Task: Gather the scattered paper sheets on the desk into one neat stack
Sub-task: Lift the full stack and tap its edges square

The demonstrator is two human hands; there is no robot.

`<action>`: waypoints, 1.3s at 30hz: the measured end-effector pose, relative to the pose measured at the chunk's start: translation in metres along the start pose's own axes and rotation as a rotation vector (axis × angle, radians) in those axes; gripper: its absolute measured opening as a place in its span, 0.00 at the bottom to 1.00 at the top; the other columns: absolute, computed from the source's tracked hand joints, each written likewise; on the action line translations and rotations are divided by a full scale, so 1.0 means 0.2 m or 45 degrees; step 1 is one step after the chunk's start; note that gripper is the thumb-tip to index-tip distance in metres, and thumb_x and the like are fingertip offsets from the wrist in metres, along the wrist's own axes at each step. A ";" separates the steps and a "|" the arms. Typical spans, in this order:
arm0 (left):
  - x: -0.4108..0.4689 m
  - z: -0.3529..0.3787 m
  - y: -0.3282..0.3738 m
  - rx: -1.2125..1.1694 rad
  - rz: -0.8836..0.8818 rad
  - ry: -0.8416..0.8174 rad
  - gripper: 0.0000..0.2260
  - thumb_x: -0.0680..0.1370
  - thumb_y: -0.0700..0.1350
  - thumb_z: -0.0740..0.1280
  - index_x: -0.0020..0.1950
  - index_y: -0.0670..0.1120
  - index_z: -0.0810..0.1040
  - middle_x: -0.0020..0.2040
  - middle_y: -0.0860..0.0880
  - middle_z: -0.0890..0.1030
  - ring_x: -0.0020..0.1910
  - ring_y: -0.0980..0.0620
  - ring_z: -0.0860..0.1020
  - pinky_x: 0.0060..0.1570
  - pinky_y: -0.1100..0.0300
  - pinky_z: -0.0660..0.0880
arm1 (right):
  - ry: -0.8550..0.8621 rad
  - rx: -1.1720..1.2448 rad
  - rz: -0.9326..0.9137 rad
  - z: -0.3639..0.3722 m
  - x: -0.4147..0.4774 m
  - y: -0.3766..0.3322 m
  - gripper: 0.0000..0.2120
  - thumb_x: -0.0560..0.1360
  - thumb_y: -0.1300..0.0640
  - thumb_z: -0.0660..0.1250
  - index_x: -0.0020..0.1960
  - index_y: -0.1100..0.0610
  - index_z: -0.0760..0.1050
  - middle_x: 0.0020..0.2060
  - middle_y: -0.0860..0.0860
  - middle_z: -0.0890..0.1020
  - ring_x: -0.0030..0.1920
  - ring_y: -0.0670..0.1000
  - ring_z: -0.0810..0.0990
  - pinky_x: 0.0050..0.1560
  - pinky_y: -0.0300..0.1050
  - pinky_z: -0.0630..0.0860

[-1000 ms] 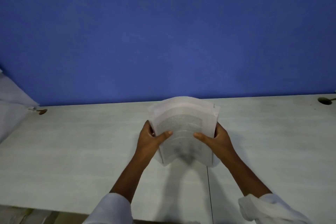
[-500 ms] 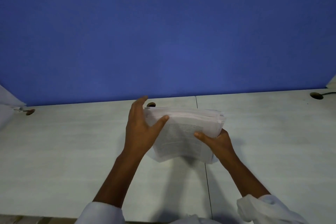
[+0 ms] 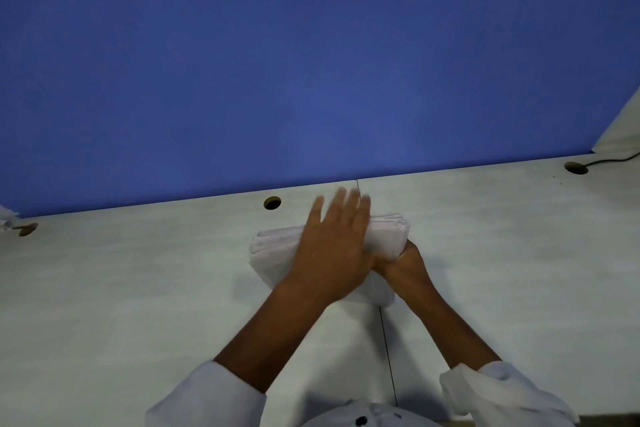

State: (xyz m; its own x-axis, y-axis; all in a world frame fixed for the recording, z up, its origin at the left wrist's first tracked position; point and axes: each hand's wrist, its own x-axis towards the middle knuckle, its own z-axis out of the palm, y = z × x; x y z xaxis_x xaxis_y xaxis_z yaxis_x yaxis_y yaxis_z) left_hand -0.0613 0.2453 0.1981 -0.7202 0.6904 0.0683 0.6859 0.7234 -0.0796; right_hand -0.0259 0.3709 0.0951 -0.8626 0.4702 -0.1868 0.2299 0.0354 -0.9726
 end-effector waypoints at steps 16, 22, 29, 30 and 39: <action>0.01 0.02 0.18 -0.023 0.120 -0.055 0.38 0.78 0.68 0.51 0.80 0.47 0.44 0.81 0.46 0.49 0.79 0.44 0.47 0.72 0.45 0.34 | 0.068 -0.073 0.036 0.03 -0.06 0.05 0.16 0.81 0.66 0.58 0.67 0.71 0.67 0.62 0.64 0.74 0.64 0.60 0.74 0.41 0.29 0.73; -0.10 0.02 0.07 -0.086 -0.287 0.196 0.39 0.77 0.69 0.46 0.79 0.44 0.55 0.79 0.43 0.56 0.78 0.40 0.53 0.75 0.39 0.43 | 0.000 0.093 0.010 0.04 -0.05 0.01 0.20 0.72 0.54 0.73 0.61 0.58 0.72 0.52 0.52 0.77 0.52 0.55 0.79 0.45 0.40 0.77; -0.26 0.05 -0.21 -0.076 -0.429 0.269 0.39 0.77 0.67 0.52 0.79 0.41 0.52 0.80 0.42 0.52 0.79 0.42 0.49 0.75 0.41 0.43 | 0.016 0.118 -0.044 0.03 -0.08 0.01 0.22 0.68 0.57 0.77 0.55 0.46 0.70 0.44 0.41 0.77 0.43 0.42 0.78 0.35 0.30 0.78; -0.27 0.05 -0.23 -0.080 -0.401 0.231 0.39 0.78 0.67 0.52 0.79 0.41 0.52 0.80 0.42 0.52 0.79 0.42 0.50 0.76 0.41 0.44 | 0.014 0.117 -0.053 0.03 -0.09 0.00 0.22 0.68 0.58 0.77 0.55 0.47 0.70 0.44 0.41 0.77 0.43 0.42 0.78 0.35 0.30 0.78; -0.35 0.13 -0.35 -0.134 -0.299 0.178 0.37 0.77 0.66 0.49 0.79 0.44 0.55 0.79 0.44 0.55 0.78 0.42 0.53 0.75 0.37 0.52 | 0.007 0.167 -0.091 0.04 -0.09 -0.01 0.20 0.67 0.58 0.78 0.51 0.44 0.72 0.44 0.40 0.79 0.44 0.43 0.79 0.34 0.30 0.78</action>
State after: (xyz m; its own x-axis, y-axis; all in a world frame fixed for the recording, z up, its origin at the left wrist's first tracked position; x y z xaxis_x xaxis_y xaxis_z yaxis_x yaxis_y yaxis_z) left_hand -0.0612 0.1467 0.1724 -0.8442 0.4933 0.2099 0.5143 0.8557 0.0576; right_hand -0.0137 0.3555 0.0985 -0.8721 0.4754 -0.1161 0.1067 -0.0467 -0.9932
